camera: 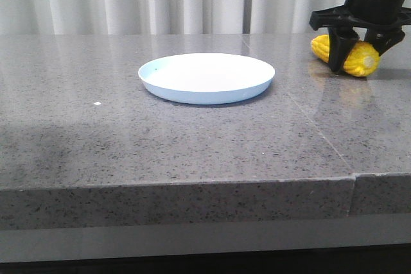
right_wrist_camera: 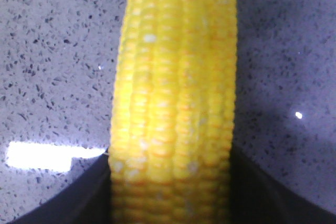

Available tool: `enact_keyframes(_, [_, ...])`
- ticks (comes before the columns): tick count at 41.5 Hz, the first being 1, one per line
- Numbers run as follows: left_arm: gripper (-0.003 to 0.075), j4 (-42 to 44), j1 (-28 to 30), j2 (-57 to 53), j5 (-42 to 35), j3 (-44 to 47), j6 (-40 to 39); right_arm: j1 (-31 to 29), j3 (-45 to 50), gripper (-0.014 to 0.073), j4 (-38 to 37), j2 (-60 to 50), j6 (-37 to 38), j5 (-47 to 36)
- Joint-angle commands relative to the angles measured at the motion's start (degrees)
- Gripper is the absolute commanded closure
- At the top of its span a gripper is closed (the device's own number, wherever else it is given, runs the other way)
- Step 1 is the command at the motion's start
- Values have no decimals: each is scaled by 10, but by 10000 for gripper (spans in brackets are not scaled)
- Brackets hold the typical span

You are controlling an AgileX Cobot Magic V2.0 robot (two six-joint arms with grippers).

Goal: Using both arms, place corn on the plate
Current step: 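Lift the corn with the right gripper and carry it over the plate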

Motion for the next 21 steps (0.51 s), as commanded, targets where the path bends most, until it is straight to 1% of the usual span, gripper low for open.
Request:
enact_keyframes(1, [219,0,-5,-6,-31,-14,-6,2,-20,314,9,-55,-7,-7])
enact_keyframes(8, [219,0,-5,-6,-37,-14,-6,23,-20,314,11,-107,-7,20])
enact_keyframes(16, [219,0,-5,-6,-38,-14,-6,96,-20,314,14,-167,-6,41])
enact_keyframes(21, [219,0,-5,-6,-38,-14,-6,144,-20,314,43,-176,4,46])
